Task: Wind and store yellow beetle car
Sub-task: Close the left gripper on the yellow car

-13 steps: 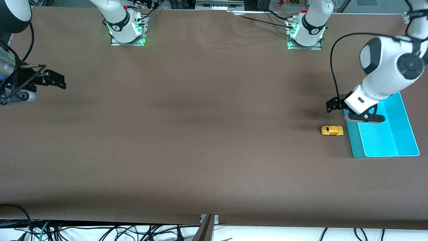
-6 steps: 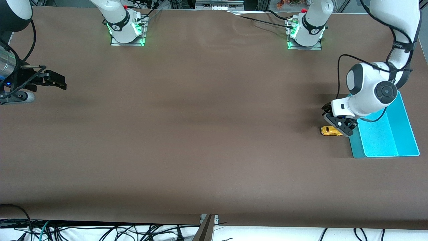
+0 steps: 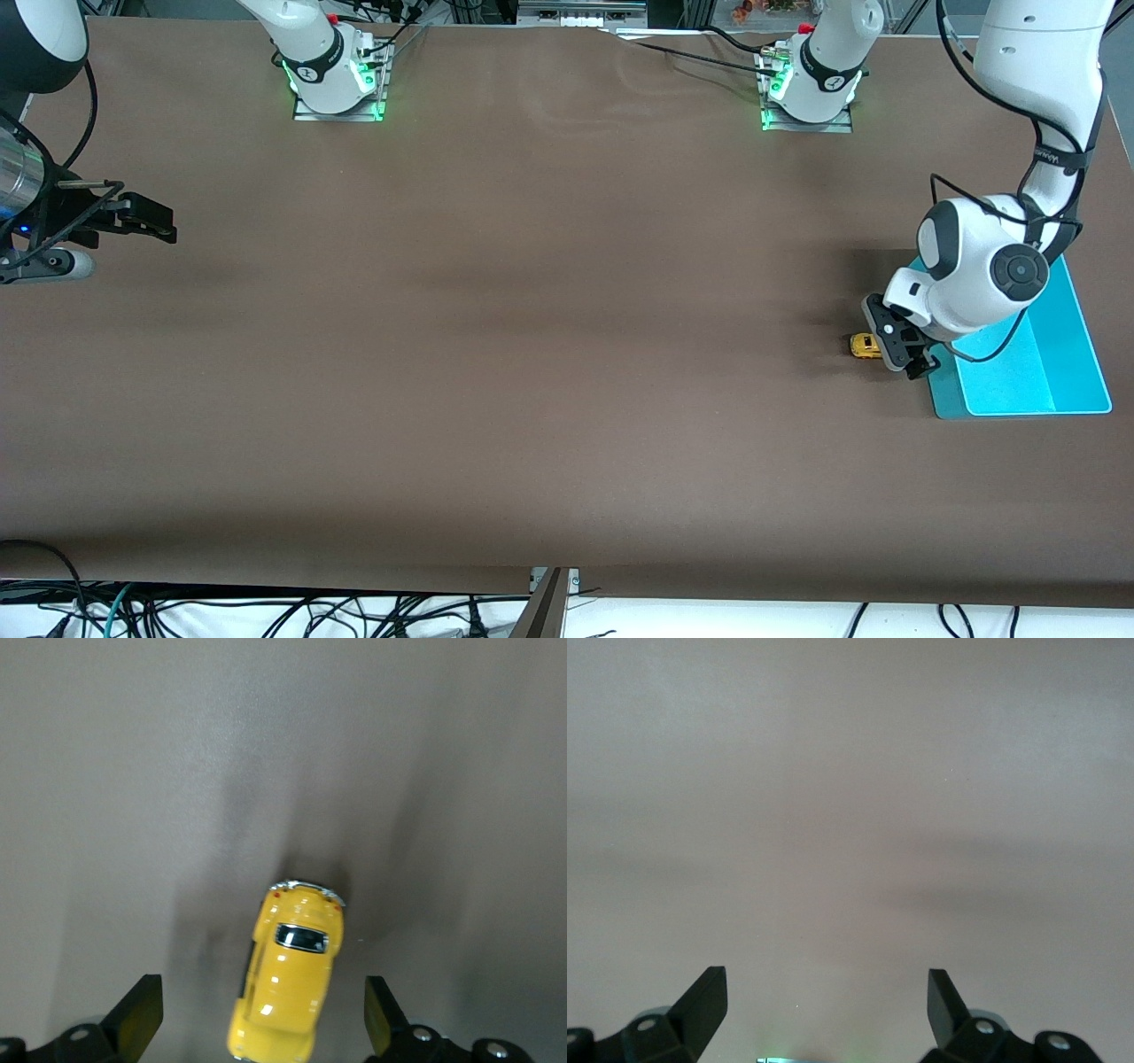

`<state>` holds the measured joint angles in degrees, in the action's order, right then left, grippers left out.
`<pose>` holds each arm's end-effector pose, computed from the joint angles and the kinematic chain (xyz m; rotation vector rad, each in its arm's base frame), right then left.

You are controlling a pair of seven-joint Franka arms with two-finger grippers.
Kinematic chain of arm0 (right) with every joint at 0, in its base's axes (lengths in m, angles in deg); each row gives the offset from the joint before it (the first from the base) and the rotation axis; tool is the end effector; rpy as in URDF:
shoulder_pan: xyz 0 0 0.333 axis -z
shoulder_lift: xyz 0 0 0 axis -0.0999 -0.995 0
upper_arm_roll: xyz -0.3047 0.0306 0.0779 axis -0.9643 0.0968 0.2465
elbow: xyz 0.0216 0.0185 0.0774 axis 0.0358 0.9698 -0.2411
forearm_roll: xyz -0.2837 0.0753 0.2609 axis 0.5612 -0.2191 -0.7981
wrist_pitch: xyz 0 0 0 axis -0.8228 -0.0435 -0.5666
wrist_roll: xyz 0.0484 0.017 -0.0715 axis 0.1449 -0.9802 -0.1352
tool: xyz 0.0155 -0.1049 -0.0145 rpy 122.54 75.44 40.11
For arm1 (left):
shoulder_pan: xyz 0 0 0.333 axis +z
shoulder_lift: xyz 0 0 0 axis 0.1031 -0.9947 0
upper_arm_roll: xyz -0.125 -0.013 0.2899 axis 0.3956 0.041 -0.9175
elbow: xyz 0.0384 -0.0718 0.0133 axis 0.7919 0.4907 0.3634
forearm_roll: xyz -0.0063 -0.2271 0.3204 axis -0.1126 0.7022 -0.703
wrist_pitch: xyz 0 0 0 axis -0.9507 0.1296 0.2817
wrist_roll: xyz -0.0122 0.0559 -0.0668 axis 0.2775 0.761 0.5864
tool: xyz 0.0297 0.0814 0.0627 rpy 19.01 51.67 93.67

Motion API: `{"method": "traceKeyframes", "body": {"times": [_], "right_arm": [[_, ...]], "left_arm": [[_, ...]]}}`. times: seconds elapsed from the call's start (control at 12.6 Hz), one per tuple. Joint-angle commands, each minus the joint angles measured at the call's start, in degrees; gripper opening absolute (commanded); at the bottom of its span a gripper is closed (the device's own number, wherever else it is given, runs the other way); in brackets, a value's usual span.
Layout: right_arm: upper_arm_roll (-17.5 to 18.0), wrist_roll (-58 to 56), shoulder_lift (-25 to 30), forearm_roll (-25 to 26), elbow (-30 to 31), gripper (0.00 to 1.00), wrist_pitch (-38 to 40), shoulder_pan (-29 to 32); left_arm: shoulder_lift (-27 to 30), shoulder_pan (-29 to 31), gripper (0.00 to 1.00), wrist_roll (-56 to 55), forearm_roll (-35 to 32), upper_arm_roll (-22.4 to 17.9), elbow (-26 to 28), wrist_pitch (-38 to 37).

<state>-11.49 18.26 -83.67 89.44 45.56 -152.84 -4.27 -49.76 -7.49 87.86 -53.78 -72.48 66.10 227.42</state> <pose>0.5876 0.0067 0.5720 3.0860 0.1547 -0.2025 0.5938 0.0498 0.2139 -2.4291 1.9488 0.0627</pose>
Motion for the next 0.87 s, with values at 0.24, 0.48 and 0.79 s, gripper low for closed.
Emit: {"method": "traceKeyframes", "body": {"times": [0.24,0.48,0.79], "right_arm": [[0.4,0.8,-0.3,0.4,-1.1,1.00,0.2,0.1],[0.3,0.9,-0.3,0.4,-1.2,1.00,0.2,0.1],[0.3,0.9,-0.3,0.4,-1.1,1.00,0.2,0.3]], "left_arm": [[-6.0,-0.2,1.00,12.7,5.2,-1.4,-4.4,0.4],[-6.0,-0.3,0.89,12.6,5.2,-1.4,-4.4,0.4],[-4.3,-0.4,0.00,12.4,7.4,-2.0,-4.3,0.3]]}}
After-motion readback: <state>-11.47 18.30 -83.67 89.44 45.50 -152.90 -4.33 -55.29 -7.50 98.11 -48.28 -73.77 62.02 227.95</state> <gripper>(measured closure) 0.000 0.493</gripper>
